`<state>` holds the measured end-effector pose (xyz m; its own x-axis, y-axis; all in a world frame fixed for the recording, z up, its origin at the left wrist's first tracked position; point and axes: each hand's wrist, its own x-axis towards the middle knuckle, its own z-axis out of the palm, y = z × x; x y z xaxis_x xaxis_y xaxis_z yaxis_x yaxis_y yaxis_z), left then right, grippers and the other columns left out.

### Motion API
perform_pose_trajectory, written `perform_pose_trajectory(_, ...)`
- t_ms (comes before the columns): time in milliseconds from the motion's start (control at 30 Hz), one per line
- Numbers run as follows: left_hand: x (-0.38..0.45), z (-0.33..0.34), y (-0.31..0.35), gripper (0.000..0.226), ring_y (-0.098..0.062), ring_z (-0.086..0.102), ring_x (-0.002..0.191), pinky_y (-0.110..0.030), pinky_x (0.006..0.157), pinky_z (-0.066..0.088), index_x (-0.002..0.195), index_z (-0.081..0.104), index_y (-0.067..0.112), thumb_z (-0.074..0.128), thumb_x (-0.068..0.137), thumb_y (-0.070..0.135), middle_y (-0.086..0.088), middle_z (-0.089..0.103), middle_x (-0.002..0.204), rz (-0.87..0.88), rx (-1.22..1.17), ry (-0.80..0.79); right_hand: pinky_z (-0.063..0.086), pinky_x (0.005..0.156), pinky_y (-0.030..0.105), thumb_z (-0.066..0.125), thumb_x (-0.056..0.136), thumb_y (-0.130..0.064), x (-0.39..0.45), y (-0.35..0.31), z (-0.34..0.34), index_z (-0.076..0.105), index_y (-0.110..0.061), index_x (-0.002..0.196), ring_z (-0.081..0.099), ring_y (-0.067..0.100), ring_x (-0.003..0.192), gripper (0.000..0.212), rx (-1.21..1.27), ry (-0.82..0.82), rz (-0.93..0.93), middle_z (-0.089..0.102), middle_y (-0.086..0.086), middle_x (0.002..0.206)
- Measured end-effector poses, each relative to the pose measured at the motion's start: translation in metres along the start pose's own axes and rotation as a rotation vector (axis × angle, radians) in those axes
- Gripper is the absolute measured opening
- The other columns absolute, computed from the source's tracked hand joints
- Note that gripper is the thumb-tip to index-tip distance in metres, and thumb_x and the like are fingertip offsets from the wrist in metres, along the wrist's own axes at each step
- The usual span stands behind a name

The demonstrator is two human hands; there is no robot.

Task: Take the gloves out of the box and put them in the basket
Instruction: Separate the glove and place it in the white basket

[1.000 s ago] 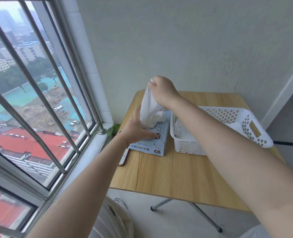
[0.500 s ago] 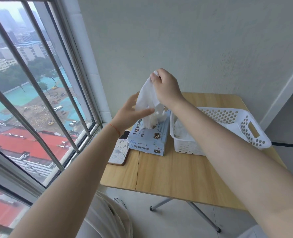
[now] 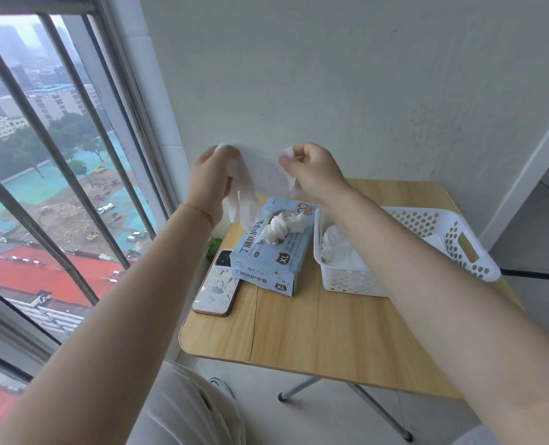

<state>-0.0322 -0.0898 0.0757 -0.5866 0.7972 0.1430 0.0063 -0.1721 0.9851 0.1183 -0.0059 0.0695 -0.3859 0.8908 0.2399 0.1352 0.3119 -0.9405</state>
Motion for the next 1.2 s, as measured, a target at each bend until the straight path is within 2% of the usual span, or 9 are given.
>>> perform_pose_trajectory(133,0.005,-0.008,0.001,0.017,-0.019,0.049,0.063,-0.03,0.063,0.042,0.084,0.067,0.017,0.06,0.068,0.017,-0.004,0.056,0.073,-0.07,0.215,-0.204,0.034,0.045,0.02,0.061,0.091,-0.015,0.001,-0.004,-0.007,0.057,-0.012,0.078,0.047,0.016,0.052,0.013,0.164,0.023,0.076,0.055,0.005,0.073)
perform_pose_trajectory(233,-0.001,-0.02,-0.022,0.01,-0.018,0.054,0.061,-0.031,0.068,0.049,0.089,0.067,0.013,0.063,0.08,0.012,-0.004,0.062,0.079,-0.231,0.529,-0.35,0.029,0.047,0.02,0.066,0.086,-0.015,0.0,0.006,-0.012,0.058,-0.011,0.082,0.041,0.017,0.054,0.01,0.13,0.029,0.166,0.047,0.011,0.074)
perform_pose_trajectory(367,-0.012,-0.027,-0.044,0.01,-0.019,0.067,0.08,-0.021,0.06,0.055,0.094,0.066,0.013,0.066,0.085,0.01,-0.006,0.069,0.091,-0.201,0.814,-0.457,0.046,0.063,0.027,0.075,0.081,-0.016,-0.005,0.015,-0.022,0.066,-0.012,0.082,0.061,0.021,0.073,0.01,0.039,-0.072,0.276,0.067,0.01,0.086)
perform_pose_trajectory(467,-0.013,-0.019,-0.045,0.036,-0.014,0.063,0.093,-0.024,0.081,0.052,0.109,0.065,0.021,0.069,0.074,0.018,-0.001,0.067,0.105,-0.076,0.627,-0.441,0.048,0.066,0.028,0.076,0.082,-0.018,-0.009,0.014,-0.023,0.067,-0.014,0.084,0.062,0.02,0.075,0.01,0.021,-0.167,0.245,0.068,0.007,0.086)
perform_pose_trajectory(600,-0.018,0.0,-0.034,0.042,-0.007,0.066,0.102,-0.02,0.087,0.053,0.115,0.065,0.019,0.058,0.085,-0.008,-0.001,0.069,0.114,0.057,0.355,-0.55,0.05,0.074,0.032,0.073,0.086,-0.024,-0.016,0.007,-0.023,0.071,-0.011,0.094,0.062,0.017,0.082,0.015,-0.001,-0.352,0.144,0.069,0.007,0.093)
perform_pose_trajectory(667,-0.016,0.002,-0.033,0.03,-0.016,0.068,0.104,-0.027,0.09,0.054,0.113,0.069,0.011,0.061,0.086,0.0,-0.006,0.072,0.113,0.02,0.329,-0.601,0.052,0.078,0.037,0.071,0.088,-0.028,-0.018,0.004,-0.024,0.071,-0.009,0.1,0.063,0.019,0.085,0.023,0.017,-0.38,0.11,0.069,0.014,0.1)
perform_pose_trajectory(800,-0.015,-0.004,-0.038,0.027,-0.024,0.066,0.085,-0.038,0.084,0.049,0.093,0.073,0.003,0.07,0.075,0.023,-0.012,0.07,0.092,-0.085,0.3,-0.522,0.046,0.07,0.03,0.067,0.091,-0.033,-0.019,0.001,-0.026,0.07,-0.008,0.102,0.056,0.018,0.079,0.028,-0.097,-0.266,0.08,0.061,0.007,0.09)
perform_pose_trajectory(1000,-0.024,-0.01,-0.05,0.043,-0.027,0.059,0.084,-0.038,0.077,0.045,0.104,0.066,-0.007,0.066,0.077,0.027,-0.017,0.065,0.09,-0.131,0.152,-0.433,0.049,0.06,0.023,0.074,0.085,-0.021,-0.025,0.005,-0.029,0.066,-0.011,0.095,0.061,0.014,0.07,0.016,-0.134,-0.344,0.159,0.065,0.0,0.083)
perform_pose_trajectory(1200,-0.03,-0.018,-0.055,0.047,-0.034,0.065,0.095,-0.048,0.09,0.052,0.112,0.064,-0.009,0.07,0.082,0.027,-0.022,0.068,0.106,-0.265,0.17,-0.6,0.044,0.064,0.034,0.06,0.093,-0.022,-0.02,0.003,-0.023,0.064,-0.014,0.09,0.053,0.022,0.074,0.01,-0.071,-0.17,0.154,0.058,0.011,0.085)
